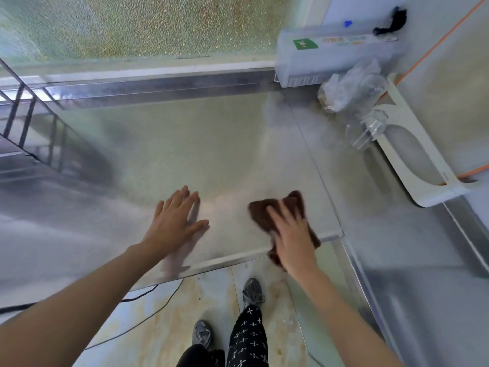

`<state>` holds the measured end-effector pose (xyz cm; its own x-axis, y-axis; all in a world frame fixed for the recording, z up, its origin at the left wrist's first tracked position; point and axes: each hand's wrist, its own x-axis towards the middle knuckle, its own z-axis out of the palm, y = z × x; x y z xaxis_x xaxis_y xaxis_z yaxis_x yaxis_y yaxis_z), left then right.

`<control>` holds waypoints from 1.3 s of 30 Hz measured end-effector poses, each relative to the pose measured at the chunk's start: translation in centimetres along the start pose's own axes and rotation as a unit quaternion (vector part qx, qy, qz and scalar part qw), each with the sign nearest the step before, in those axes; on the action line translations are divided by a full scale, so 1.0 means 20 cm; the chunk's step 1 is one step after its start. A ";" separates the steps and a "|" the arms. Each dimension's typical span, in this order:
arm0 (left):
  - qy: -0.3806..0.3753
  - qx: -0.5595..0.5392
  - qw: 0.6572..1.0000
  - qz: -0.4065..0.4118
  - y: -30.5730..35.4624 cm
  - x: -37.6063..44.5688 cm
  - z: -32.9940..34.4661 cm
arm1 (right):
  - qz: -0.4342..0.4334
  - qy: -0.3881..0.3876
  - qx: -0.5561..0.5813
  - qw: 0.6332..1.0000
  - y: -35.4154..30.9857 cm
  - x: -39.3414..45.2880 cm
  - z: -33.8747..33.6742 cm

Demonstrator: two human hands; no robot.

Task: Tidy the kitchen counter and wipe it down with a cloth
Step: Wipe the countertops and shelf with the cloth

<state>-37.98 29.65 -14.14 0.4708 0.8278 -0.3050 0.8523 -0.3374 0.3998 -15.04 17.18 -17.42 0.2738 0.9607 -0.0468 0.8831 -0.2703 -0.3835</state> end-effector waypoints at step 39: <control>0.070 -0.051 0.981 -0.172 -0.63 0.00 -0.28 | 0.008 -0.004 -0.015 1.000 -0.75 0.74 0.28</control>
<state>-49.98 36.27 -14.38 0.1168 0.9408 -0.3182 0.9245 0.0140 0.3808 -26.33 35.82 -17.55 0.2849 0.9566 -0.0606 0.8896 -0.2875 -0.3549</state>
